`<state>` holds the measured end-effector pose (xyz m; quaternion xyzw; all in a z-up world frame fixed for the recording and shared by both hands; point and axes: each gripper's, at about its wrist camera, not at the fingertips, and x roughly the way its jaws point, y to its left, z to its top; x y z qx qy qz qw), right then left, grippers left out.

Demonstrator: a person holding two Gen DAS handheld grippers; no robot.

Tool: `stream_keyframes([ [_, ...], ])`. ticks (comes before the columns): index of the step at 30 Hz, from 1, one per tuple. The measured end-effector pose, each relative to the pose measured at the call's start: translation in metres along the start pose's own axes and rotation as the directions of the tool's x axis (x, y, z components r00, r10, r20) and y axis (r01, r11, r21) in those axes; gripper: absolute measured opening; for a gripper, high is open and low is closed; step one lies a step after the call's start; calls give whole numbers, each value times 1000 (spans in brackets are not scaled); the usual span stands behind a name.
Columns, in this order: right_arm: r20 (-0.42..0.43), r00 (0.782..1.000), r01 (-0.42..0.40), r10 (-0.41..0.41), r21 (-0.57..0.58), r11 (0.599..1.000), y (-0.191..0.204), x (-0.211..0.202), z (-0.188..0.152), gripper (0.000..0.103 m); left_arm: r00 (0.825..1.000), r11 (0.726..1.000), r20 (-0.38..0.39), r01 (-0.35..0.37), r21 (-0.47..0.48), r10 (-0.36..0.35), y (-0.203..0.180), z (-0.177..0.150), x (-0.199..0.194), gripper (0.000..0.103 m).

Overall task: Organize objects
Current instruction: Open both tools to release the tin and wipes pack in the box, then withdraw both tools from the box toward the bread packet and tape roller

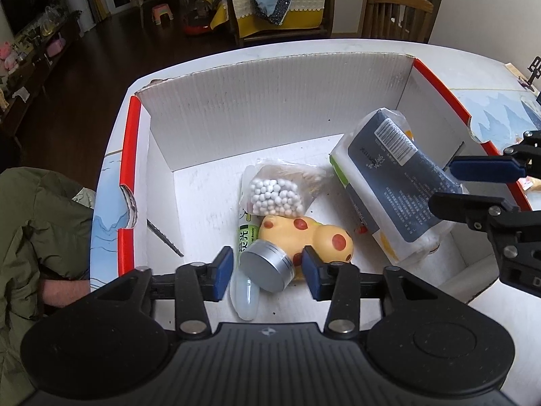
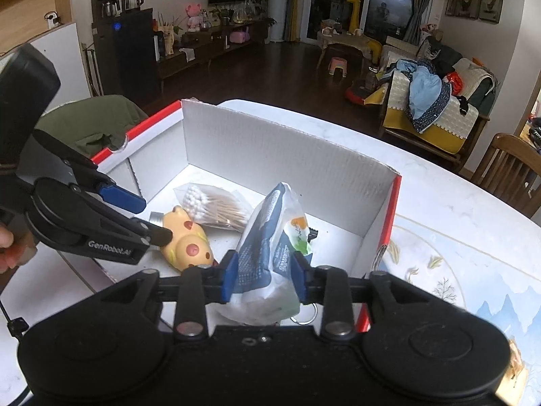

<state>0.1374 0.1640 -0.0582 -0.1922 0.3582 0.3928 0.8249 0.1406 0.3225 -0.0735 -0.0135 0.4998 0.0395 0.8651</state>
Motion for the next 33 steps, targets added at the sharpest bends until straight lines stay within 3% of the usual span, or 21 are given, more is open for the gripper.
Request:
stream_keyframes([
  [7, 21, 1000, -19, 19, 8, 1000, -3, -12, 0, 46, 999, 1000, 39, 18, -5, -18, -6, -5, -12, 60],
  [21, 82, 994, -76, 76, 5, 997, -19, -51, -10, 60, 989, 998, 142, 38, -45, -31, -22, -10, -55, 61],
  [33, 152, 978, -140, 141, -17, 990, -37, -88, -31, 83, 975, 994, 220, 55, -90, -34, -50, -12, -87, 65],
])
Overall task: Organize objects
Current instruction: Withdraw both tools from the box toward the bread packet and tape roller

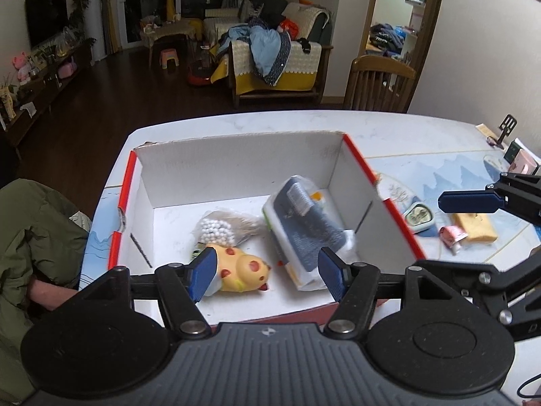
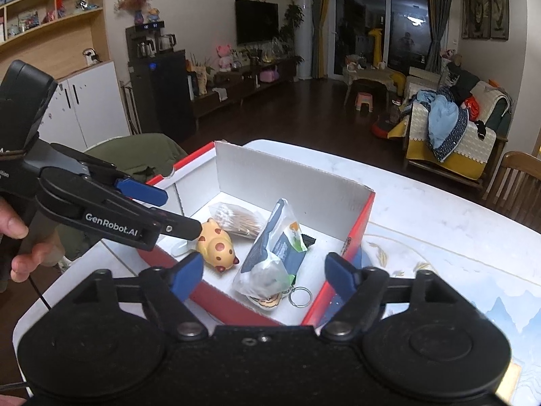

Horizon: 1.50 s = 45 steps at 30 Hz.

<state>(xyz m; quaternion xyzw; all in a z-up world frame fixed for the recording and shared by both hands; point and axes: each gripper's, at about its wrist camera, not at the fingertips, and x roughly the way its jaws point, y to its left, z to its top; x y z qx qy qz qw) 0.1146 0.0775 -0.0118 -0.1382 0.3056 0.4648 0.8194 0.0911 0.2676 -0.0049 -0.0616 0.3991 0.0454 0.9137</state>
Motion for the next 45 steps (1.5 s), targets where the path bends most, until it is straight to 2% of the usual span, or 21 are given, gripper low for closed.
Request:
stream_keyframes([
  [6, 20, 1000, 2, -2, 12, 1000, -16, -19, -16, 93, 1000, 1000, 29, 2, -3, -2, -27, -3, -8, 65],
  [9, 36, 999, 16, -17, 31, 999, -28, -30, -25, 102, 999, 1000, 36, 11, 3, -11, -41, -6, -9, 66],
  [10, 42, 999, 20, -22, 39, 999, -33, -34, -29, 102, 999, 1000, 38, 17, 7, -17, -46, -6, -9, 67],
  [12, 44, 999, 25, -27, 59, 998, -43, -42, -35, 102, 999, 1000, 44, 24, 13, -24, -56, -7, -9, 80],
  [20, 23, 994, 102, -106, 131, 986, -95, -73, -67, 102, 996, 996, 39, 82, 30, -83, -101, -10, 0, 82],
  [23, 8, 990, 139, -142, 160, 977, -116, -83, -80, 102, 994, 993, 32, 107, 48, -109, -121, -11, 5, 87],
  [26, -14, 984, 178, -179, 177, 968, -134, -90, -93, 102, 990, 989, 27, 133, 63, -135, -140, -12, 12, 87],
  [28, -24, 979, 203, -202, 185, 962, -145, -95, -99, 102, 989, 987, 18, 148, 69, -150, -154, -12, 17, 90],
  [31, -37, 973, 230, -227, 197, 953, -164, -100, -108, 102, 985, 982, 13, 169, 80, -171, -173, -13, 25, 99],
  [35, -58, 967, 255, -248, 210, 944, -186, -100, -116, 102, 984, 979, 0, 179, 98, -180, -199, -13, 40, 100],
  [39, -72, 962, 273, -264, 209, 939, -207, -98, -119, 102, 981, 978, -5, 195, 76, -195, -219, -12, 57, 100],
  [45, -99, 957, 288, -272, 244, 926, -237, -86, -119, 102, 985, 983, -27, 173, 68, -172, -240, -9, 91, 100],
])
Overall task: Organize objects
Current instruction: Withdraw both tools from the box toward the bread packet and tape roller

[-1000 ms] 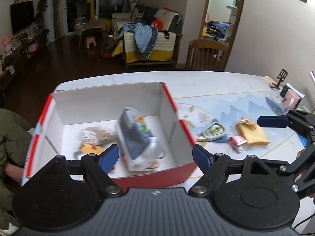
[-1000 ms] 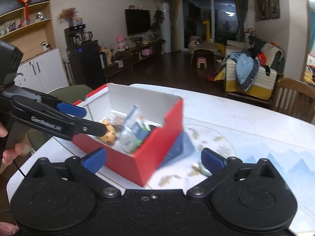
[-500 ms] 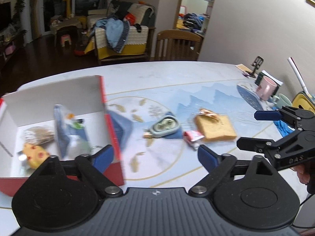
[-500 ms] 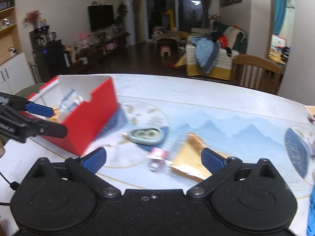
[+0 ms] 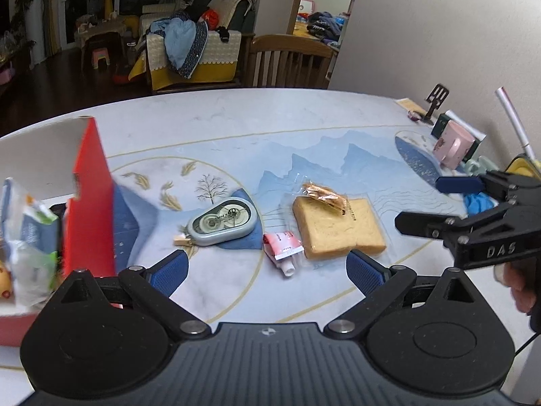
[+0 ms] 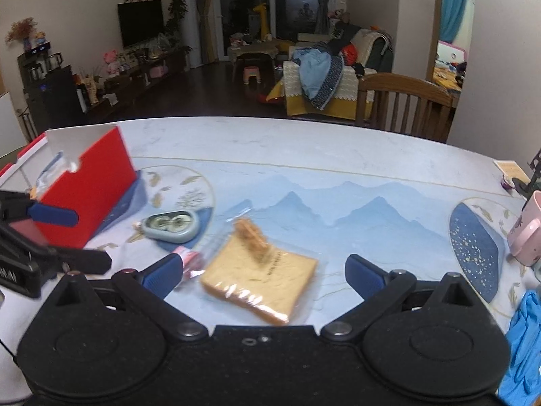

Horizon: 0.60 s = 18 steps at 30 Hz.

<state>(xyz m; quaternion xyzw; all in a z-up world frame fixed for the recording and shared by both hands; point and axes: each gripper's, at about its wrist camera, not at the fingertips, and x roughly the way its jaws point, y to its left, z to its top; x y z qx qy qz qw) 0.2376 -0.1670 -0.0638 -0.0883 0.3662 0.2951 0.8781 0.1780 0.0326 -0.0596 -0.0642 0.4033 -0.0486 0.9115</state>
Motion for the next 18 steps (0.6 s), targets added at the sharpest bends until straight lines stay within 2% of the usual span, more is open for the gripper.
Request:
stream_keyframes([
  [10, -52, 999, -13, 12, -6, 1000, -9, 37, 11, 101, 998, 997, -30, -49, 66, 51, -17, 8, 51, 100],
  [18, -82, 996, -25, 23, -26, 999, -5, 59, 16, 96, 994, 996, -68, -78, 53, 82, -12, 8, 81, 100],
])
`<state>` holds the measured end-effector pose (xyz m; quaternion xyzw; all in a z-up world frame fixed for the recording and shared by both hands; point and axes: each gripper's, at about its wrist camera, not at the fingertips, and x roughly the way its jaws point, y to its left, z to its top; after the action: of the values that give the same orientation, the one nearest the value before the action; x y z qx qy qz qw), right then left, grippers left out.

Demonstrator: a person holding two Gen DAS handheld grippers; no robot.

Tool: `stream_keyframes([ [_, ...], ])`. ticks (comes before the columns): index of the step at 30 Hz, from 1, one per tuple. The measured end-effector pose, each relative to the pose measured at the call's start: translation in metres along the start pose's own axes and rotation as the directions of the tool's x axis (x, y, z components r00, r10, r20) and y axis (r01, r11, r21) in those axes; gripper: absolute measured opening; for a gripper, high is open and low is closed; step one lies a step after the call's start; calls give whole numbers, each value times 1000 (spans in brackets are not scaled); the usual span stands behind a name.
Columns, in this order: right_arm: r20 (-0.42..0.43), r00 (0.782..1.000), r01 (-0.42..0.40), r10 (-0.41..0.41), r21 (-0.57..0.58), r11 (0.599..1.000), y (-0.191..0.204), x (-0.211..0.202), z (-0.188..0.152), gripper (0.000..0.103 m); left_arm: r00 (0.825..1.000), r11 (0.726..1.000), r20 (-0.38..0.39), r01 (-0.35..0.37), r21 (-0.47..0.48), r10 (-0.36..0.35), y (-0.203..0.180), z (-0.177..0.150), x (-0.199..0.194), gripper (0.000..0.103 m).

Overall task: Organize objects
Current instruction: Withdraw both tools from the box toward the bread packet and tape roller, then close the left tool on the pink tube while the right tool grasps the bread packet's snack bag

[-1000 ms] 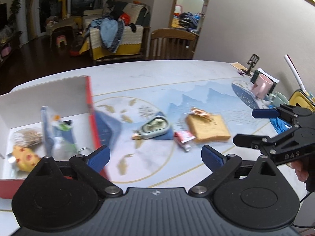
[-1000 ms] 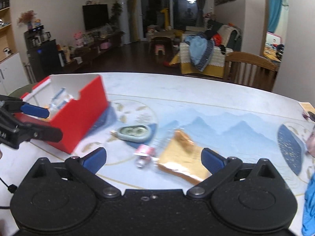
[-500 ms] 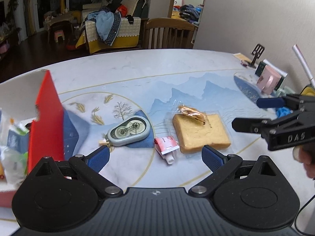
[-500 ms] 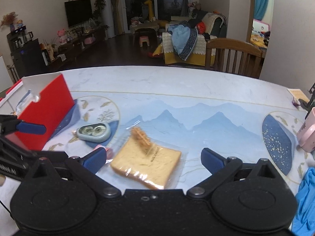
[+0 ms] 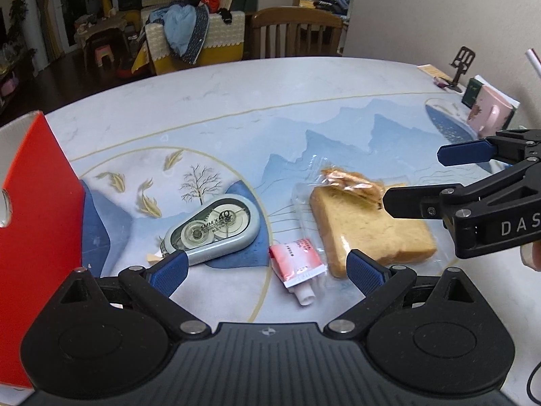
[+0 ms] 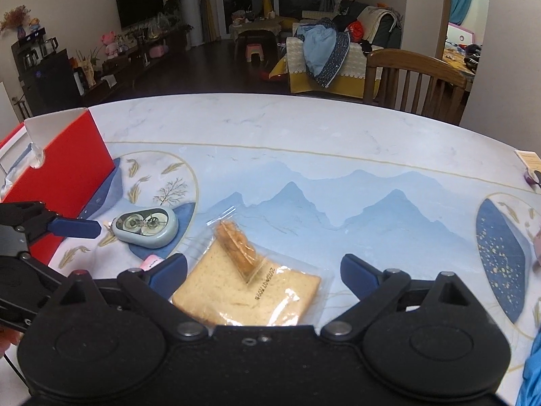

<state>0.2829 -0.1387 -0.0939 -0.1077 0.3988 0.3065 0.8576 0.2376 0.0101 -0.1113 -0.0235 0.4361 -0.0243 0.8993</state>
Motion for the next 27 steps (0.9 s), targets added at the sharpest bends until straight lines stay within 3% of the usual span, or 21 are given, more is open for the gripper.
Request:
stream_keyframes([
  [13, -33, 999, -6, 5, -35, 999, 10, 25, 8, 84, 1000, 999, -15, 7, -49, -8, 5, -3, 16, 100],
  [20, -51, 999, -5, 2, -56, 998, 15, 37, 8, 69, 999, 998, -4, 35, -61, -36, 7, -6, 16, 99],
  [22, -51, 999, -1, -2, -64, 998, 17, 39, 8, 63, 999, 997, 1, 46, -59, -46, 7, -7, 14, 93],
  [27, -46, 999, 1, -4, -82, 997, 18, 39, 8, 55, 995, 992, 3, 99, -78, -99, 7, -9, 10, 68],
])
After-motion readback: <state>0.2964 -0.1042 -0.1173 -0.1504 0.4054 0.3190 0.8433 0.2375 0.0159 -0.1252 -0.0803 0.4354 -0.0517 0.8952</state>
